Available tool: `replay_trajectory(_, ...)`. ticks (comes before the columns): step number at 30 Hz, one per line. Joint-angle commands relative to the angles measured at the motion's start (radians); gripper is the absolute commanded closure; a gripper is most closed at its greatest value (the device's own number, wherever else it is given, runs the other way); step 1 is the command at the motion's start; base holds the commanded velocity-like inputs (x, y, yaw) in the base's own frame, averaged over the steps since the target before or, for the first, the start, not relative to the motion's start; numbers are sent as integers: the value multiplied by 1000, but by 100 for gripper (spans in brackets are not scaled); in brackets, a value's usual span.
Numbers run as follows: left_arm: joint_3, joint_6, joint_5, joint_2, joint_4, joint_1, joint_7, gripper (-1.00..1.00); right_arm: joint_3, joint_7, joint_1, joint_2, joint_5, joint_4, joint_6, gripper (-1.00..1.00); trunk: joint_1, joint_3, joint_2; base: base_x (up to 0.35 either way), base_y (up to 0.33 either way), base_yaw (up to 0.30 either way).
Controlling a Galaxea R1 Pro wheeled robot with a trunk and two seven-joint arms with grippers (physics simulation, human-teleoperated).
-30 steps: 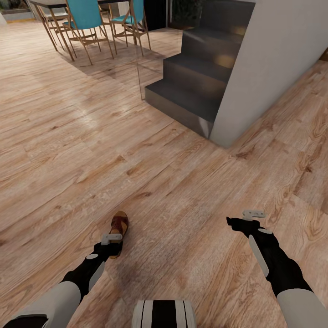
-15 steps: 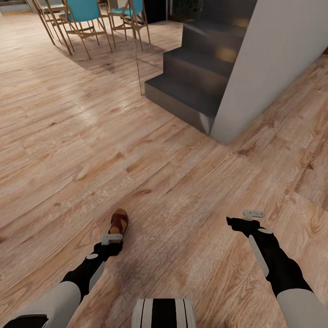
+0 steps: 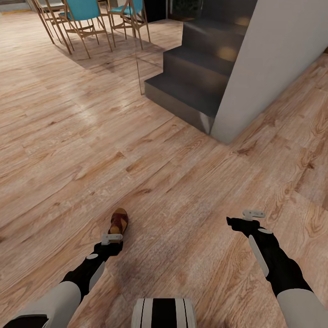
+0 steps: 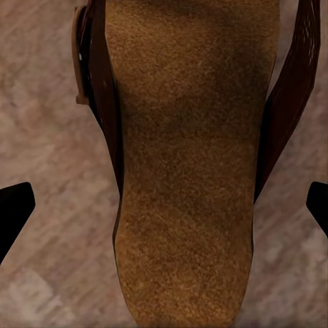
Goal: Pick up the two gym shoes and the two sandals from the corridor floor and place them onto the hallstand (shoe rack) in the corridor, making sure they are on the rack and not on the floor. Arrange them so the two gym shoes are next to each other and the two sandals are next to each other.
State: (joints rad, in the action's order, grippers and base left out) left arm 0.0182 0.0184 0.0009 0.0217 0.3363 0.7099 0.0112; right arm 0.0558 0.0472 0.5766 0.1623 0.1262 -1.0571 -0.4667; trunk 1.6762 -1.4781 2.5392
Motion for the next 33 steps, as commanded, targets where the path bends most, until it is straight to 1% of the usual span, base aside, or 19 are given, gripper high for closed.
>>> replay_trajectory(1, 2, 2, 0, 0, 0, 0, 1, -100, -1, 5, 0, 0, 10, -1, -4, -100, 0, -1, 0, 0, 0, 0)
replay_trajectory(5, 2, 2, 0, 0, 0, 0, 1, -100, -1, 5, 0, 0, 10, -1, -4, -100, 0, -1, 0, 0, 0, 0)
replay_trajectory(11, 2, 2, 0, 0, 0, 0, 1, -100, -1, 5, 0, 0, 10, -1, -4, -100, 3, -24, 2, 0, 0, 0)
replay_trajectory(29, 2, 2, 1, 0, 0, 0, 1, -100, -1, 5, 0, 0, 10, -1, -4, -100, 3, -24, 2, 0, 0, 0)
replay_trajectory(32, 2, 2, 1, 0, -1, 0, 1, -100, -1, 5, 0, 0, 10, -1, -4, -100, 4, -35, 2, 0, 0, 0)
replay_trajectory(33, 2, 2, 1, 0, -1, 0, 1, -100, -1, 5, 0, 0, 10, -1, -4, -100, 4, -35, 2, 0, 0, 0)
